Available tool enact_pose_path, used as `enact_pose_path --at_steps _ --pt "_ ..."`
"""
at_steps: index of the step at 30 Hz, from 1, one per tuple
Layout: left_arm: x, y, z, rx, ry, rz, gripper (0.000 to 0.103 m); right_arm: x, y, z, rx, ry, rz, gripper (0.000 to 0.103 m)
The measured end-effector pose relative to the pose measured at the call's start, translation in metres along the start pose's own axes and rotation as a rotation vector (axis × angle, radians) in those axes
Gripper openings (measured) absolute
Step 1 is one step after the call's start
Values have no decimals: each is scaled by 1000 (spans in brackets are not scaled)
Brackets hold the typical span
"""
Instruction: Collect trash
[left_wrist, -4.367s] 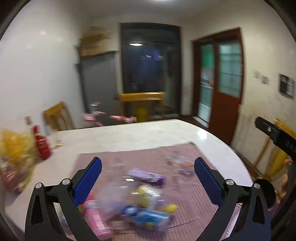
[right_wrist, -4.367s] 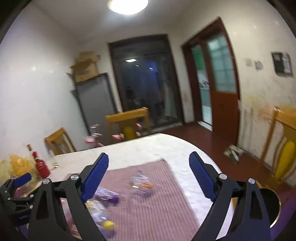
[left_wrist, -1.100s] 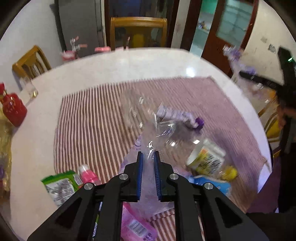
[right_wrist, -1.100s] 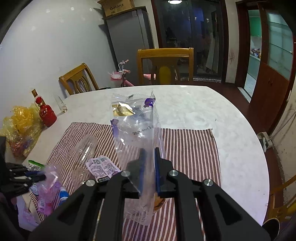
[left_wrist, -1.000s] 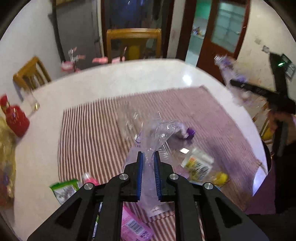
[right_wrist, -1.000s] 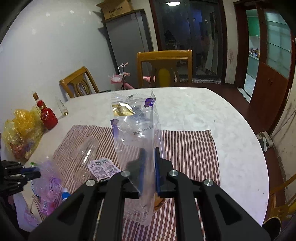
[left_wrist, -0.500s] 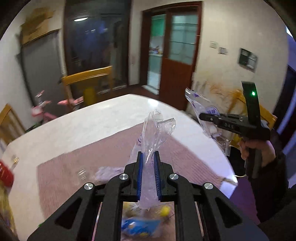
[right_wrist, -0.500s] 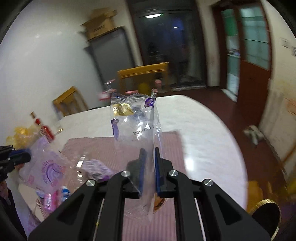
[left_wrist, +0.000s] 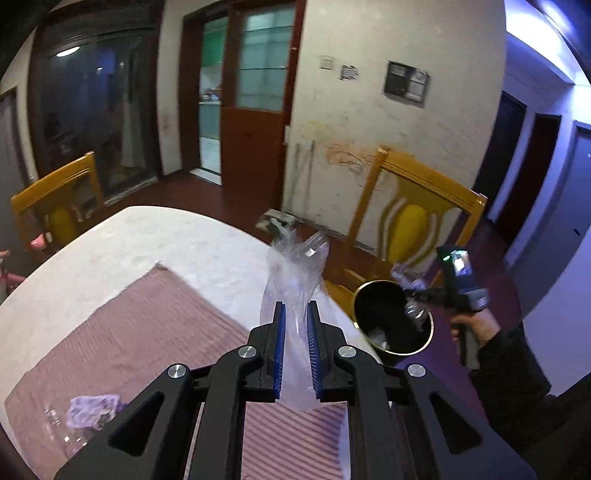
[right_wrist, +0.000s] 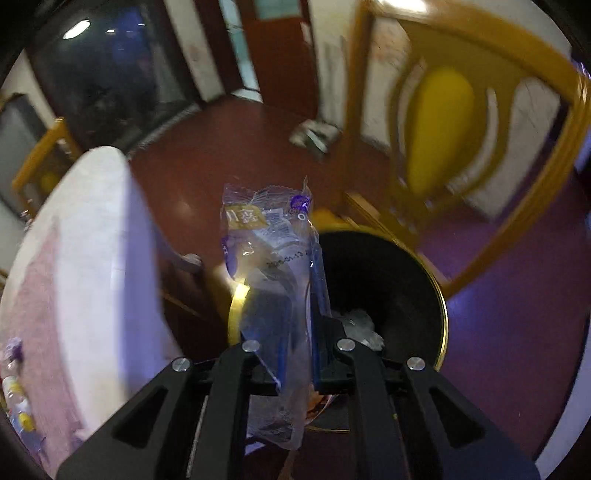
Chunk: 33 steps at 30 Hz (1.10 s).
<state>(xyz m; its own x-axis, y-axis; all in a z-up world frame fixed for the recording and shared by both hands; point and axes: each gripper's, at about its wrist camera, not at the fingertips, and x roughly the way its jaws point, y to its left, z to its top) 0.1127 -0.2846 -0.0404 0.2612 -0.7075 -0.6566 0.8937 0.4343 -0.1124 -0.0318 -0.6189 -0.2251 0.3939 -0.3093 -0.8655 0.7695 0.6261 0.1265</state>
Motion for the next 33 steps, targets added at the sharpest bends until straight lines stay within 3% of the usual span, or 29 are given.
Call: enact_pose_path --at_steps 1,3,5,8,13,15,16,17,19,22,27,30,33 --pt "6 -7 1 5 4 -12 11 9 -7 -3 8 18 -16 12" --pt "17 -19 7 13 7 -29 11 33 -18 -7 28 62 -61 28" --pt "27 -29 9 21 10 -44 11 56 -27 -9 45 112 -91 62" --pt "40 -38 11 25 30 -47 11 75 -38 -15 87 165 -111 63" --pt "59 -39 4 51 96 -13 14 59 -43 -24 116 108 -68 70" --pt "70 -39 -7 79 151 3 37 53 -44 -22 123 87 -48 71" --pt "71 -34 -13 73 168 -1 53 48 -43 -22 126 75 -39 72" --pt "75 -29 -18 46 182 -5 60 45 -46 -20 128 67 -30 72" --pt "85 -14 -35 -44 208 -3 63 35 -41 -19 128 47 -17 73" --pt "95 4 -59 -197 207 58 88 31 -38 -13 116 30 -1 73" --pt "125 20 -79 -306 238 23 88 30 -31 -5 98 15 27 73" --pt "145 31 -87 -423 253 -11 88 27 -26 -7 92 9 42 73" --pt "160 31 -95 -477 274 1 88 26 -25 -7 93 6 45 73"
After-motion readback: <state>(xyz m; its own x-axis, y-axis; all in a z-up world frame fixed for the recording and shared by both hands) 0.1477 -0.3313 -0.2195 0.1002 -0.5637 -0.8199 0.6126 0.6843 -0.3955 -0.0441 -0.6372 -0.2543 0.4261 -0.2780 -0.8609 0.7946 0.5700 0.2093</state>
